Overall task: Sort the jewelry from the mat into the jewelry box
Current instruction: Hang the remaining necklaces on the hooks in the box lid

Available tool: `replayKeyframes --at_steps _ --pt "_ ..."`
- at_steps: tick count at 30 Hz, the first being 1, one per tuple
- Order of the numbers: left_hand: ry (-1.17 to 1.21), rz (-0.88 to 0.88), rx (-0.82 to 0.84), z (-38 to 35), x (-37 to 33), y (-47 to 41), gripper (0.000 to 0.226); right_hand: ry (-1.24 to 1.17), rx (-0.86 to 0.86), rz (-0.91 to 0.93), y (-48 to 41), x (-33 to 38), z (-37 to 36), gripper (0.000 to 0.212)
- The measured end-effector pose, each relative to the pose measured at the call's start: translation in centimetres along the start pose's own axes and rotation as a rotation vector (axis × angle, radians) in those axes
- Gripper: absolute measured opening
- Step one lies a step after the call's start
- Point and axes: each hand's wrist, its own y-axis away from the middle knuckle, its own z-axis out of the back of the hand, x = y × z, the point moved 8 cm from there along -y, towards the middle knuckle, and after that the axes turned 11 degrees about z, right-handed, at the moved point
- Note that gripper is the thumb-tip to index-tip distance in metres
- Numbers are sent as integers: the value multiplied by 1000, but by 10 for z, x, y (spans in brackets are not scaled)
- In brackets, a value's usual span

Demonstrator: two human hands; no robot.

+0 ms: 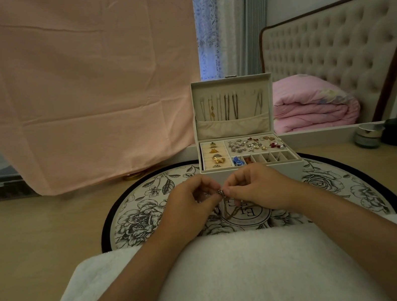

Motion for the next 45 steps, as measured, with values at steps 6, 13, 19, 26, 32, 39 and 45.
replayKeyframes --at_steps 6,13,19,26,32,39,45 --pt "-49 -11 -2 -2 1 0 9 -12 -4 8 0 0 -2 17" --pt "149 108 32 -1 1 0 9 26 -116 91 -2 7 8 7" --pt "-310 -43 -182 8 -10 5 8 116 -89 55 -3 3 4 15" --pt "-284 -91 -64 -6 -10 3 7 144 101 -77 1 -3 -9 28" --pt "-189 -123 2 -8 -10 0 10 41 31 12 -1 1 -6 18" --pt "-88 -21 14 -7 -5 1 13 63 -23 -6 -2 0 6 5" --pt "88 200 53 -3 3 0 24 37 -61 -64 1 -5 12 2"
